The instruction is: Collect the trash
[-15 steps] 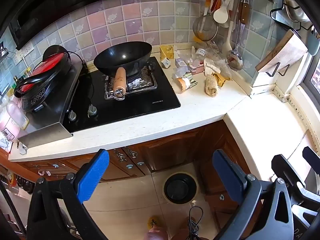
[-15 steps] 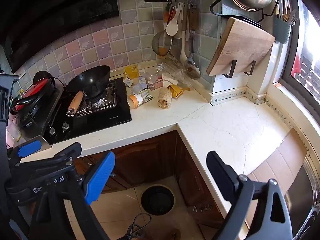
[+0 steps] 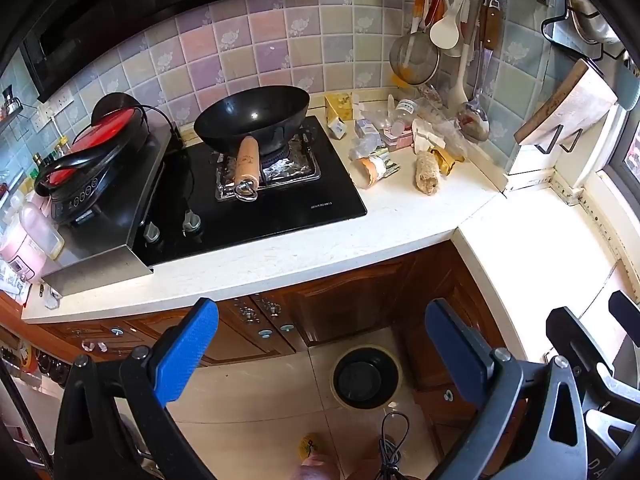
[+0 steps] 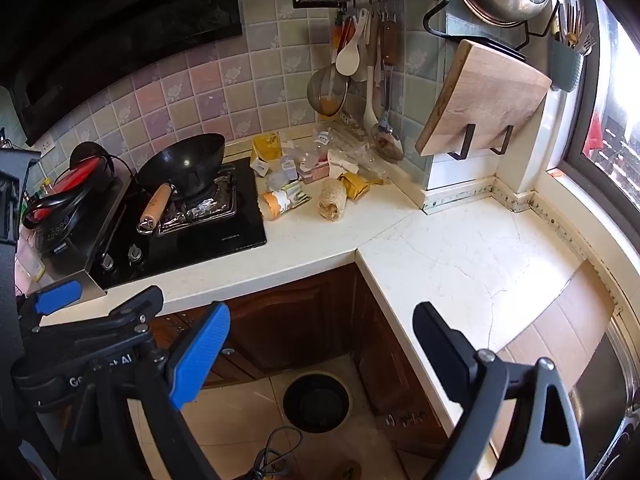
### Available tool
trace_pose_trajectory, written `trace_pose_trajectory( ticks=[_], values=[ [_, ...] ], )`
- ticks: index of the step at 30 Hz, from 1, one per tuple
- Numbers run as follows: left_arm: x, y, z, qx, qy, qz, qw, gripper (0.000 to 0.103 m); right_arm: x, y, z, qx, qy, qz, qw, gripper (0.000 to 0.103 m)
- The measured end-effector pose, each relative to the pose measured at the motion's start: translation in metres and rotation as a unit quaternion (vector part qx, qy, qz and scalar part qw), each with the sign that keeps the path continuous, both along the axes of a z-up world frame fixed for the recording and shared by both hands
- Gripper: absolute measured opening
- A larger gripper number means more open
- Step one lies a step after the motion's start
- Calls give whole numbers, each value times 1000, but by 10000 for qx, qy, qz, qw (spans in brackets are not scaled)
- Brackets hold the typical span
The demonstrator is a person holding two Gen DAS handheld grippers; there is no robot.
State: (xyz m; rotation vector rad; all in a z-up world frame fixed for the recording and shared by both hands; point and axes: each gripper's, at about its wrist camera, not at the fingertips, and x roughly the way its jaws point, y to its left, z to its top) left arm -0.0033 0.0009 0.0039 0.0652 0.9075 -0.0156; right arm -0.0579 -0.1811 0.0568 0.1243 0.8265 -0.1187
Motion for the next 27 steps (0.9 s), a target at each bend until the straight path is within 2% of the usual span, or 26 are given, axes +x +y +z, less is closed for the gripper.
trace_pose_trajectory(
  ticks=[18,20,27],
  values=[
    [-5,-3,4,-17,-28,3,10000,102,-2,-1,-5,-3,-36,-5,10000,93],
    [-5,-4,4,-27,-20,-8,10000,102,-5,-2,4,-17,-42,-12,10000,93],
    [-6,-7,5,-45,-67,-77,9999,101,-5,0,7,-25,-49,-28,10000,93]
  ],
)
